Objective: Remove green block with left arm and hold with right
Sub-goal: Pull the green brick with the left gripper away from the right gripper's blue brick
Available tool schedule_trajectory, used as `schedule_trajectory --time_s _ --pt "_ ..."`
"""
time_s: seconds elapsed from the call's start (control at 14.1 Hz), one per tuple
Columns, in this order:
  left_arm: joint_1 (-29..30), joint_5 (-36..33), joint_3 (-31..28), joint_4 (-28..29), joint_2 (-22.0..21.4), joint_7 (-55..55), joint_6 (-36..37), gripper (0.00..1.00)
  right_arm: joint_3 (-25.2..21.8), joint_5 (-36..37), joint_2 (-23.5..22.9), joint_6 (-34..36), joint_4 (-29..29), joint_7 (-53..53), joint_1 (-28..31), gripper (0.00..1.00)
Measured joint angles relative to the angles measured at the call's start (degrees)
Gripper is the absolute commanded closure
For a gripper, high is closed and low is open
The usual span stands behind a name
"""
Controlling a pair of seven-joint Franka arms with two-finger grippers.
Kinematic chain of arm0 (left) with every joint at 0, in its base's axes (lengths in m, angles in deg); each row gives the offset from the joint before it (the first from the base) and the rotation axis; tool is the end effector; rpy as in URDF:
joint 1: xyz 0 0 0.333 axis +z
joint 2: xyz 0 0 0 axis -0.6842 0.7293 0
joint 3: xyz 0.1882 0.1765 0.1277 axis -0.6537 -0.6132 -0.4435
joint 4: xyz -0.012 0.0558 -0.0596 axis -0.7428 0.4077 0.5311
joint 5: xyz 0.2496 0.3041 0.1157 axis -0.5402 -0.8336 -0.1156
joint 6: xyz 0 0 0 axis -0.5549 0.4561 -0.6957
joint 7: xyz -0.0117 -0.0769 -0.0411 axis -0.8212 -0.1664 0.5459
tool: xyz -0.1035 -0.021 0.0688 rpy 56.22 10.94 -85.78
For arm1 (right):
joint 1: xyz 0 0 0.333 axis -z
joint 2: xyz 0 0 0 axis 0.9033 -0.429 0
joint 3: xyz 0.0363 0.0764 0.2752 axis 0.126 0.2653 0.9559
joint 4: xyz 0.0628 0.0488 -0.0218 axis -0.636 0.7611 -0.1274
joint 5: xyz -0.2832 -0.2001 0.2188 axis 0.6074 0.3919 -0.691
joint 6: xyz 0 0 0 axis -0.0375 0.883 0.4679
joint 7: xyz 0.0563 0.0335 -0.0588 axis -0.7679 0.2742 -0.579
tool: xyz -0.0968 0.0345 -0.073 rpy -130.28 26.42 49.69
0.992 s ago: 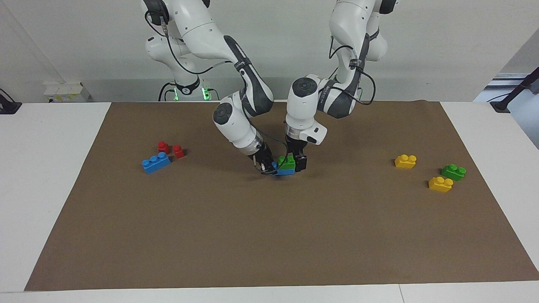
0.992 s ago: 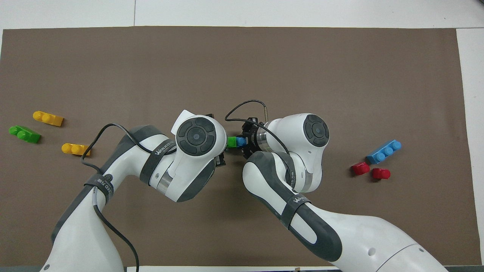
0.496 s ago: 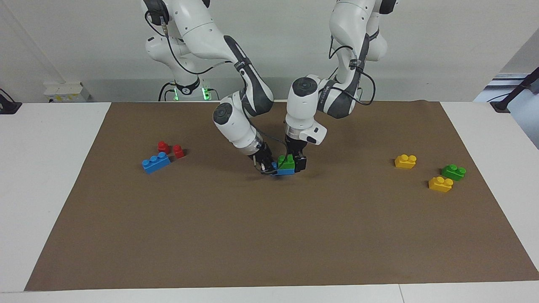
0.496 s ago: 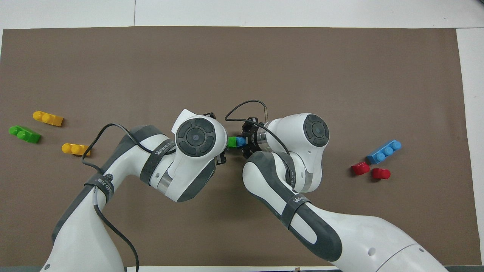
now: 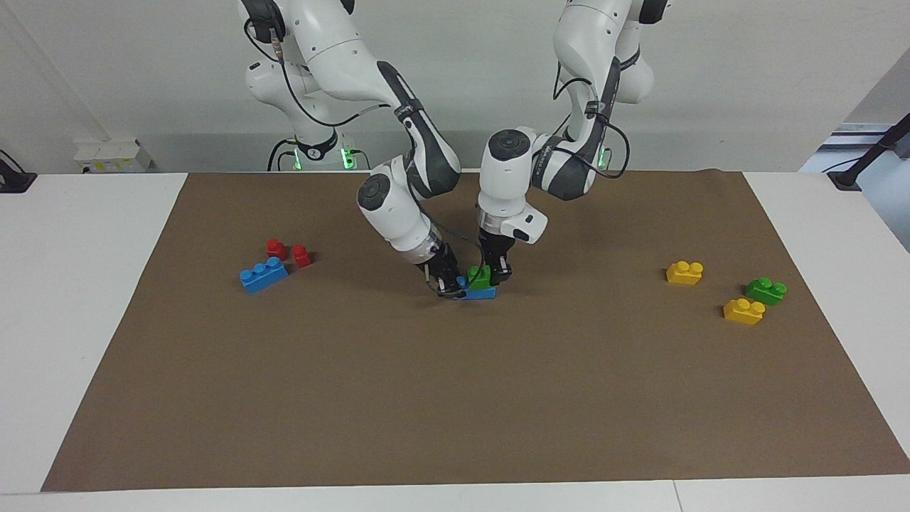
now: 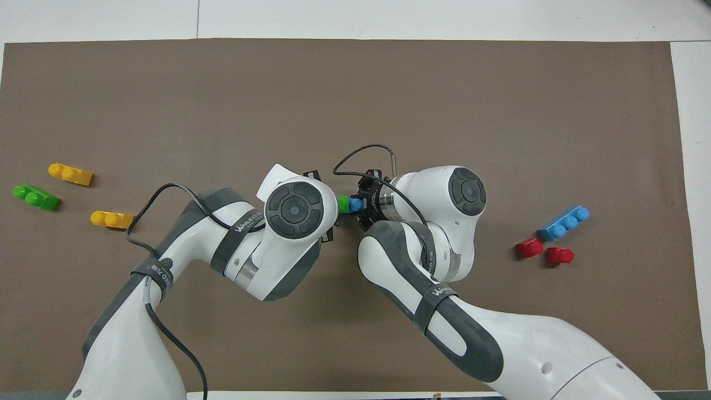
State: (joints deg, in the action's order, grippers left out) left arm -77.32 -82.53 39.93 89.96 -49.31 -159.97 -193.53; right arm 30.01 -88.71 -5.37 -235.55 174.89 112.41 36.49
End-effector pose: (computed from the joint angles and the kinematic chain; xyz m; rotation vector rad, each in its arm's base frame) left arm 0.4930 -0.3773 0.2944 1.9870 2.2781 0.0954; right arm 0.5394 0.3359 0.2300 -1.9463 1.9245 0.4039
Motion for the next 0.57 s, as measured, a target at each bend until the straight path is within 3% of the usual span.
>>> schedule_trajectory --time_s 0.28,0.57 --pt "0.18 -0.01 -0.19 -0.20 -2.46 0.93 1.70 1.00 0.04 -0.01 0.00 -0.06 -0.49 0.00 -0.03 1.00" --pt "5.09 2.04 -1.00 -1.68 -10.67 10.68 10.88 1.00 0.24 -0.01 -0.01 0.06 -0.05 -0.78 -0.15 1.00"
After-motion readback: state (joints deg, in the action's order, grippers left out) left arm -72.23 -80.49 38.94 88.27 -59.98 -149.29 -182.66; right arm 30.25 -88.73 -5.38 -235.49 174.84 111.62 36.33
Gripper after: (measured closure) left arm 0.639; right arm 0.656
